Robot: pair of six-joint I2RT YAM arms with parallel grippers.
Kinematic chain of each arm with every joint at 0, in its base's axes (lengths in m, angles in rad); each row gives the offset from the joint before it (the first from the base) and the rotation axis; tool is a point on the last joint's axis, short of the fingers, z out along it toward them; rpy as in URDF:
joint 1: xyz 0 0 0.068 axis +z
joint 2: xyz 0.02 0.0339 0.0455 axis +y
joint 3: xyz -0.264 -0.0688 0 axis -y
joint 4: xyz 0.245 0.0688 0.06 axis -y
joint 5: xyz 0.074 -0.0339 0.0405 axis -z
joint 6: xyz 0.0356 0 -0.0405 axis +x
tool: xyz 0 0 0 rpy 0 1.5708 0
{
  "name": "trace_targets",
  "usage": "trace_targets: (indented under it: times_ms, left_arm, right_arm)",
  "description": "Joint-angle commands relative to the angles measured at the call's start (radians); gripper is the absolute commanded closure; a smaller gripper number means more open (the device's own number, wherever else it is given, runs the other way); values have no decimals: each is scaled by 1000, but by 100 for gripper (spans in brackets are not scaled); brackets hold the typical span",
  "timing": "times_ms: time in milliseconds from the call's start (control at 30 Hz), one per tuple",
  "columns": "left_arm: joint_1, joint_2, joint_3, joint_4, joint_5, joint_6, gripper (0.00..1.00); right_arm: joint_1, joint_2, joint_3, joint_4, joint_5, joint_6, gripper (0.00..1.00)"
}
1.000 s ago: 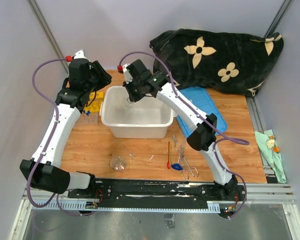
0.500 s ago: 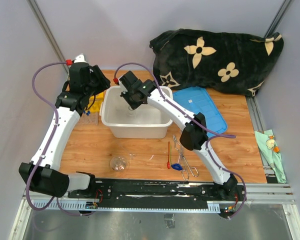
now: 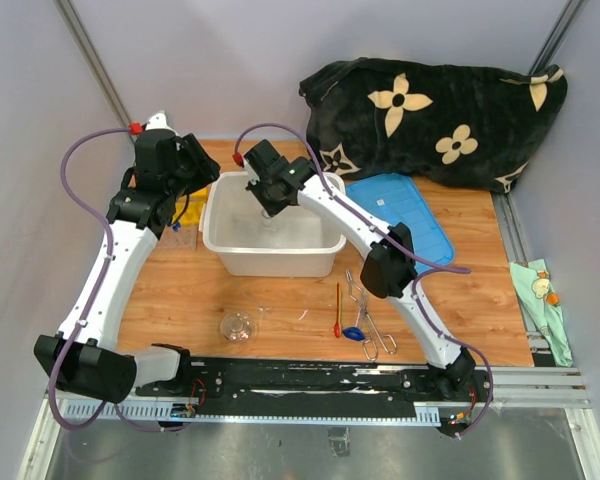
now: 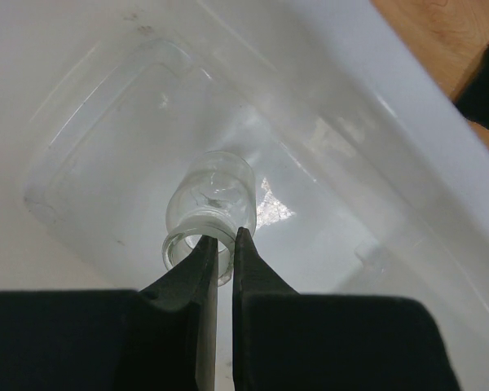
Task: Organize the chemistry lab equipment
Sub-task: Place the collection bottle in the storage box.
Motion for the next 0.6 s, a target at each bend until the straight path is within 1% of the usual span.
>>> trace_targets:
  times_ms: [0, 267, 567]
  left_arm:
    - [4, -21, -12, 8, 19, -6, 47]
    - [4, -57, -34, -7, 4, -19, 48]
    - [5, -42, -17, -11, 5, -18, 48]
  right_arm:
    - [-31, 21, -7, 15, -36, 20, 99]
    - [-56, 49, 8, 26, -98, 52, 99]
    - [-68, 72, 26, 31, -131, 71, 99]
